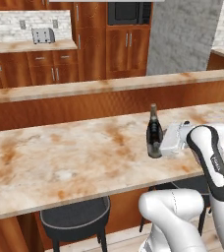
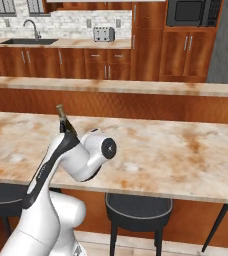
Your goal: Get the candle and the wine from the cabinet and move them to the dining counter.
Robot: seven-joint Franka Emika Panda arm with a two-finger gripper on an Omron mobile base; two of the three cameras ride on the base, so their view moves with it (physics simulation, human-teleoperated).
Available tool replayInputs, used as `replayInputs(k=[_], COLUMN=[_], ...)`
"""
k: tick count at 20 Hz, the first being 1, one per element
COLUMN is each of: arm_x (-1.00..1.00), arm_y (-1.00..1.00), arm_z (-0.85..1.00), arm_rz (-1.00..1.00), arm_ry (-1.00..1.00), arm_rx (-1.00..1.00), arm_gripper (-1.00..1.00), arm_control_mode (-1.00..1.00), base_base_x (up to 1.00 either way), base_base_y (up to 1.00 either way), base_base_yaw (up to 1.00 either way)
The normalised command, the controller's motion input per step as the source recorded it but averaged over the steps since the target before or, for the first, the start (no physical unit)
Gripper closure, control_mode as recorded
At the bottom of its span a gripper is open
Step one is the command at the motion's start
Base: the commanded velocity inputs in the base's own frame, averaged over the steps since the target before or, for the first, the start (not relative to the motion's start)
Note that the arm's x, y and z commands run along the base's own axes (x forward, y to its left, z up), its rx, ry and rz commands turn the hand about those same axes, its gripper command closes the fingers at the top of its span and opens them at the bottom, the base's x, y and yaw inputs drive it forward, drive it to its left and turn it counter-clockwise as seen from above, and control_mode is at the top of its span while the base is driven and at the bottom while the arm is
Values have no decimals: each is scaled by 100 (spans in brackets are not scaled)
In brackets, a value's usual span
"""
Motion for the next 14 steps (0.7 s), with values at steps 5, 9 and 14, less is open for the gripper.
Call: replayInputs(k=[5, 9, 14], arm_x=[35, 40, 36], arm_y=[1, -4, 1], arm_z=[-10, -2, -18], arm_rz=[5, 8, 13], arm_ry=[0, 9, 12], arm_rx=[5, 18, 6], arm_gripper=[100, 100, 100], arm_control_mode=[-100, -100, -100], base_base_x=[0, 0, 0], base_base_y=[0, 0, 0], base_base_yaw=[0, 0, 0])
